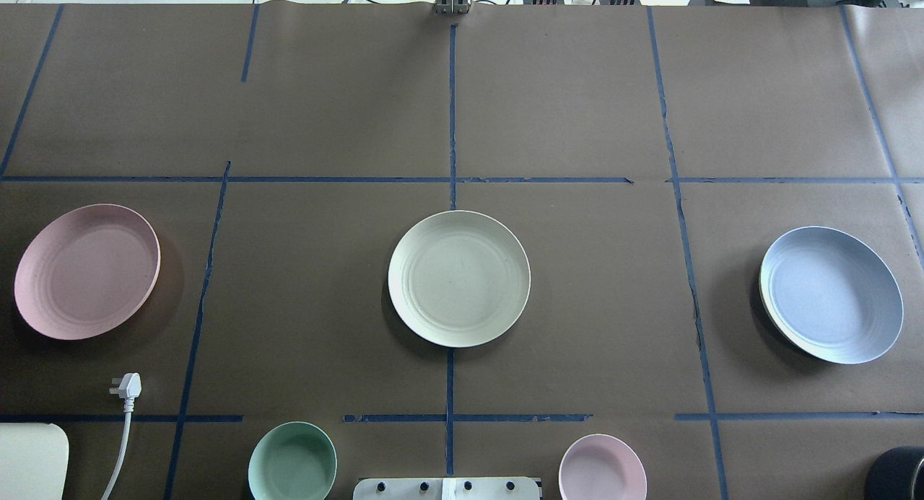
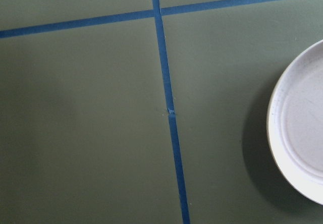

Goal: Stack three plates with pink and blue

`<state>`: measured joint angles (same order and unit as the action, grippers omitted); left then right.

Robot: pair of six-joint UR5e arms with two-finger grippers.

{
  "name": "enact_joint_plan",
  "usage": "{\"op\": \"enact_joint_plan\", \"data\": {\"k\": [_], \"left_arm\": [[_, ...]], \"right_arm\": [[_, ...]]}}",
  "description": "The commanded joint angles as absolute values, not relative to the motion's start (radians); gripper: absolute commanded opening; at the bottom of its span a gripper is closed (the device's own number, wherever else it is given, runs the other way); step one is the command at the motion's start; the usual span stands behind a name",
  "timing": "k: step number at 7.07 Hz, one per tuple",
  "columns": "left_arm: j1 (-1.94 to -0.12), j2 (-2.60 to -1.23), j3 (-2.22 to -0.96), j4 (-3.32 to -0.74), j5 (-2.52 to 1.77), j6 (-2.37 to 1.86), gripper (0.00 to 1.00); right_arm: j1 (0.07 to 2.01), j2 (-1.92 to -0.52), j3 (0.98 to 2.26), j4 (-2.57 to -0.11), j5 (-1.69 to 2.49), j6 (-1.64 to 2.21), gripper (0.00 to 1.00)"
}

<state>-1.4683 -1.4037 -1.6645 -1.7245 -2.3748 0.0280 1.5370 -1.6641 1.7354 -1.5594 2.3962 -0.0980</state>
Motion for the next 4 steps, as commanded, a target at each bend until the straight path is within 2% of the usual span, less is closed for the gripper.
{"op": "enact_joint_plan", "data": {"k": [1,4], "left_arm": [[-1.334,-1.407,-1.573,-1.961,-2.37,-0.216,1.0],[-1.137,-1.454,-1.475,-2.23,-2.367,-0.648,1.0]], "right_arm": [[1.537,-1.666,1.733,-1.56,2.399,-0.1,1.0],[1.534,-1.672,1.73,-1.559,2.399,-0.106,1.0]]}}
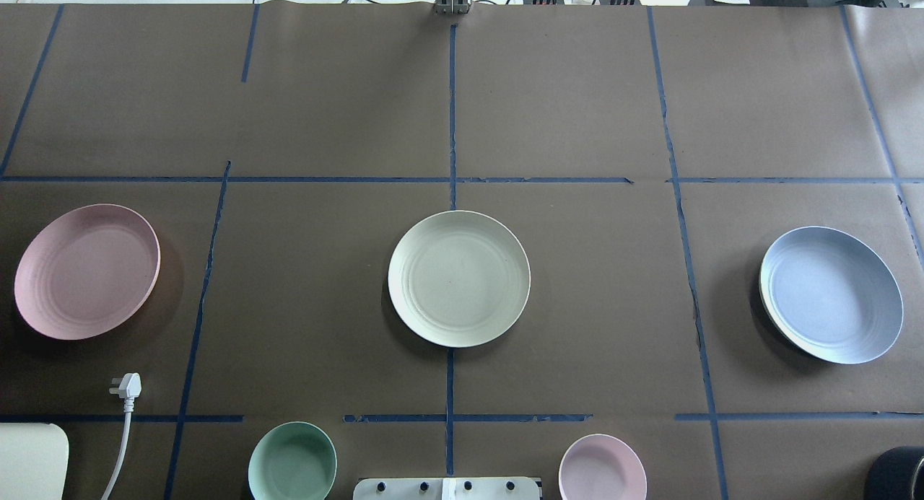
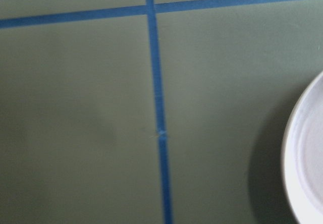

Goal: Stack three plates with pink and blue

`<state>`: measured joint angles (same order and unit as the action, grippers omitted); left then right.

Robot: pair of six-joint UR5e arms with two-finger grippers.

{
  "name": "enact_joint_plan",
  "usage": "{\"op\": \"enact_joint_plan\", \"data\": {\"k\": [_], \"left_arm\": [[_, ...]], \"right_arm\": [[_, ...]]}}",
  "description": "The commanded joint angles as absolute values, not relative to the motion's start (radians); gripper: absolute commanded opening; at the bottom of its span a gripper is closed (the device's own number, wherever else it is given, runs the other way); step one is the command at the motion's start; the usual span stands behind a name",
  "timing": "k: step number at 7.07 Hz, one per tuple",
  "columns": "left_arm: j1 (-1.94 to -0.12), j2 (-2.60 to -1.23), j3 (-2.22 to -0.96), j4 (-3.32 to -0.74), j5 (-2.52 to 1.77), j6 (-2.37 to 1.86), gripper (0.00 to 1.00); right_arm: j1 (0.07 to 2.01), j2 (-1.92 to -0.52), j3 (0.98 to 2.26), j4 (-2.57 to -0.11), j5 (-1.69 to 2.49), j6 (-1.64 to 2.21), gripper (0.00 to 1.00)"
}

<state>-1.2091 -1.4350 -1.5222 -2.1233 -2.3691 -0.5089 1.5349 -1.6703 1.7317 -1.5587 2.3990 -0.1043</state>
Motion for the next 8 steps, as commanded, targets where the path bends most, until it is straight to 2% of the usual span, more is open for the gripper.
{"op": "enact_joint_plan", "data": {"k": [1,2,3,4,5,6,7,8], "left_arm": [[-1.118,-1.48,-1.441,-2.256,-2.368,-0.661,1.0],[-1.112,-1.486,-1.436,-2.256,-2.37,-0.661,1.0],[-1.109,-1.493,-1.436,-2.256,-2.372,-0.664,0.95],[-1.097,-1.496,-1.437,-2.26,-2.372,-0.689,0.81],[-1.092,-1.506,-1.437,-2.261,-2.375,-0.705,0.44],[-1.083,-1.512,-1.437,-2.261,-2.375,-0.707,0.2],[-1.074,-1.52,-1.439,-2.263,-2.376,-0.707,0.04],[-1.072,-1.534,-1.448,-2.263,-2.378,-0.719,0.0]], "right_arm": [[1.534,-1.672,1.729,-1.56,2.399,-0.107,1.0],[1.532,-1.672,1.732,-1.56,2.401,-0.106,1.0],[1.529,-1.672,1.73,-1.56,2.401,-0.106,1.0],[1.52,-1.672,1.732,-1.56,2.405,-0.106,1.0],[1.517,-1.672,1.73,-1.56,2.434,-0.106,1.0],[1.517,-1.672,1.73,-1.56,2.442,-0.106,1.0],[1.517,-1.672,1.73,-1.56,2.442,-0.106,1.0],[1.517,-1.672,1.732,-1.56,2.444,-0.106,1.0]]}}
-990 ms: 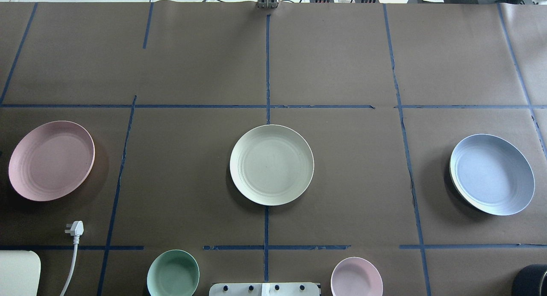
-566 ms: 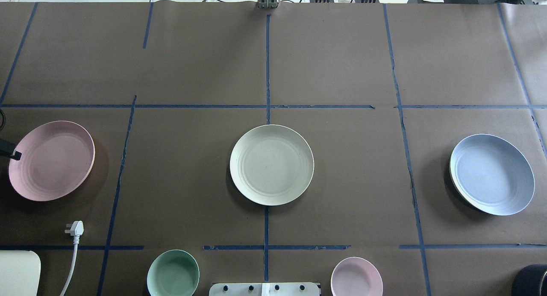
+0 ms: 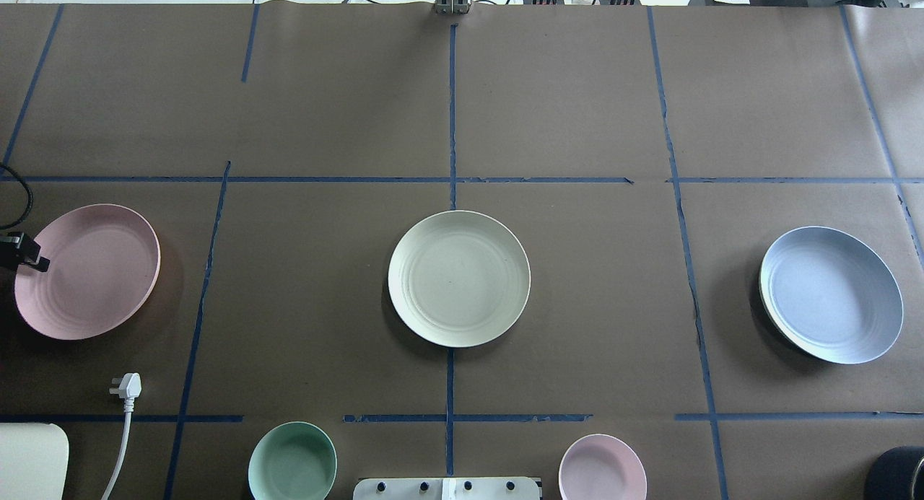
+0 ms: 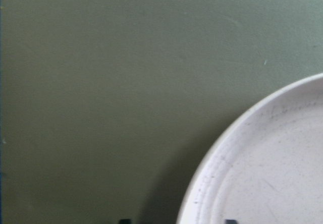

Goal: Stack three plates with pink and blue
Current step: 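Grasp the pink plate rim with the left gripper and carry it onto the cream plate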

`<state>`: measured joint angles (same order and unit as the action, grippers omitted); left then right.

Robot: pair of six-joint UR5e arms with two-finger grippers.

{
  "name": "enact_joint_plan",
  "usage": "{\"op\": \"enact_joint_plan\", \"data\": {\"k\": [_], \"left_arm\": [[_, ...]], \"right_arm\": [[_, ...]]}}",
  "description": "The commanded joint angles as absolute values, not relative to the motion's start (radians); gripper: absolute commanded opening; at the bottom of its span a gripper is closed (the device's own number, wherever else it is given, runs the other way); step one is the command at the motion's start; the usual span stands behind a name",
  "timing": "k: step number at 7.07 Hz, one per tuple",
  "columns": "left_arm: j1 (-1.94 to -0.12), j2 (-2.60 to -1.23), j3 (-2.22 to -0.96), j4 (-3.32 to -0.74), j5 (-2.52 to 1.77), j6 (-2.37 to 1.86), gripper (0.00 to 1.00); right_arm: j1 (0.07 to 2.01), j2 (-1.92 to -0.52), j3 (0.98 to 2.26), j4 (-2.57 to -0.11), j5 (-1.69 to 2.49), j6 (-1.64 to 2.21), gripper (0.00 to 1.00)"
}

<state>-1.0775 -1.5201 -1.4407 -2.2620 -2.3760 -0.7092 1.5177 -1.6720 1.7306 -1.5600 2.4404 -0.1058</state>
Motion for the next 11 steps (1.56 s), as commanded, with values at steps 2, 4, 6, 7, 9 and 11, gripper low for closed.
{"op": "enact_joint_plan", "data": {"k": [2,4,6,7,9,11], "left_arm": [[-1.062,-1.705,-1.524,-2.266,-2.507,-0.956,0.0],[-0.949,-1.878,-1.61,-2.261,-2.531,-1.202,0.0],[-0.747,-2.052,-1.614,-2.25,-2.402,-1.356,0.0],[-0.632,-2.093,-1.6,-2.247,-2.258,-1.355,0.0],[-0.577,-2.097,-1.591,-2.241,-2.168,-1.344,0.0],[-0.574,-2.098,-1.575,-2.243,-2.133,-1.342,0.03]], "right_arm": [[1.517,-1.672,1.736,-1.559,2.459,-0.106,1.0],[1.517,-1.672,1.738,-1.557,2.485,-0.109,1.0],[1.517,-1.674,1.753,-1.555,2.485,-0.113,1.0],[1.517,-1.684,1.769,-1.555,2.485,-0.112,1.0],[1.517,-1.686,1.767,-1.52,2.485,-0.11,1.0],[1.511,-1.687,1.766,-1.517,2.485,-0.1,1.0]]}}
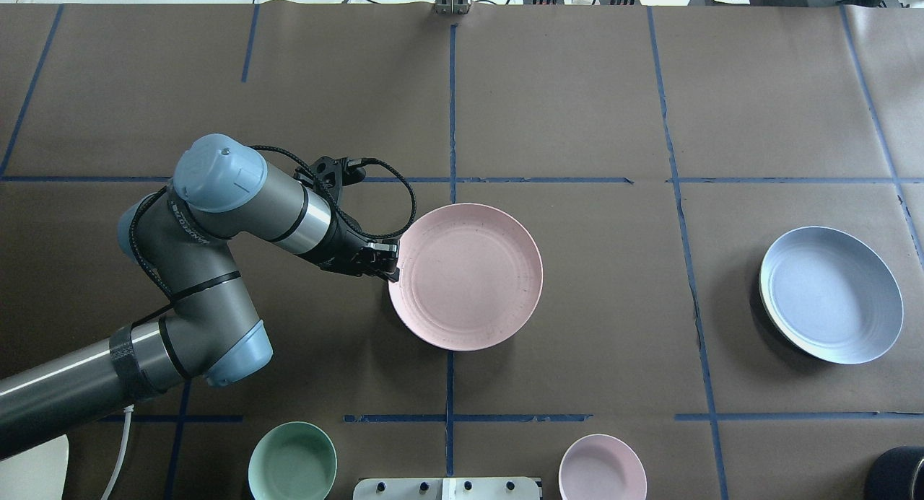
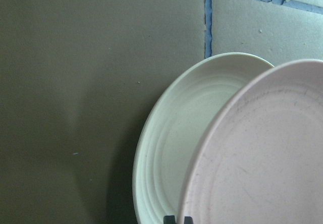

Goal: Stack three plates with pink and blue
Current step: 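Lower the pink plate onto the cream plate and open the left gripper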

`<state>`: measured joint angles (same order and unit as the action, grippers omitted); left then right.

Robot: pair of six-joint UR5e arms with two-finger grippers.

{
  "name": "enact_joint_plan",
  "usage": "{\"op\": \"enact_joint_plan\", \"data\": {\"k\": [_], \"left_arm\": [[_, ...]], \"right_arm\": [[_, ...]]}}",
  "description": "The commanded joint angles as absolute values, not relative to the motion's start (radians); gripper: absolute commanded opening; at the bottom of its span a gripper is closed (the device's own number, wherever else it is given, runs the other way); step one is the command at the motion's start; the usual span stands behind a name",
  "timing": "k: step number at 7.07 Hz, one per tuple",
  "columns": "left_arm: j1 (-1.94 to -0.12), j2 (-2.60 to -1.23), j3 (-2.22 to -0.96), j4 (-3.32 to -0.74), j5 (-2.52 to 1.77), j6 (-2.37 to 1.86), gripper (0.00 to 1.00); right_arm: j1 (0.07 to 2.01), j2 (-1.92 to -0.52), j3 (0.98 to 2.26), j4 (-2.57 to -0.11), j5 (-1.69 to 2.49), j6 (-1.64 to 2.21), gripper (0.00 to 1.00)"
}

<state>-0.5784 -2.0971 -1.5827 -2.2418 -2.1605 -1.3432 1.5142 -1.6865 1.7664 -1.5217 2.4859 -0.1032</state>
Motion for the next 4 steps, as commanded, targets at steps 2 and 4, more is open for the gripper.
{"op": "enact_joint_plan", "data": {"k": [2,4], "left_arm": [[-0.568,-2.109,-1.562,-2.243,-2.12,-1.342,0.09],[-0.568,-2.102,-1.565,-2.244,-2.083,-1.344,0.99]], "right_arm": [[1.505,-1.687,1.764,-1.517,2.485,-0.1,1.0],[1.499,-1.687,1.764,-1.517,2.485,-0.098,1.0]]}}
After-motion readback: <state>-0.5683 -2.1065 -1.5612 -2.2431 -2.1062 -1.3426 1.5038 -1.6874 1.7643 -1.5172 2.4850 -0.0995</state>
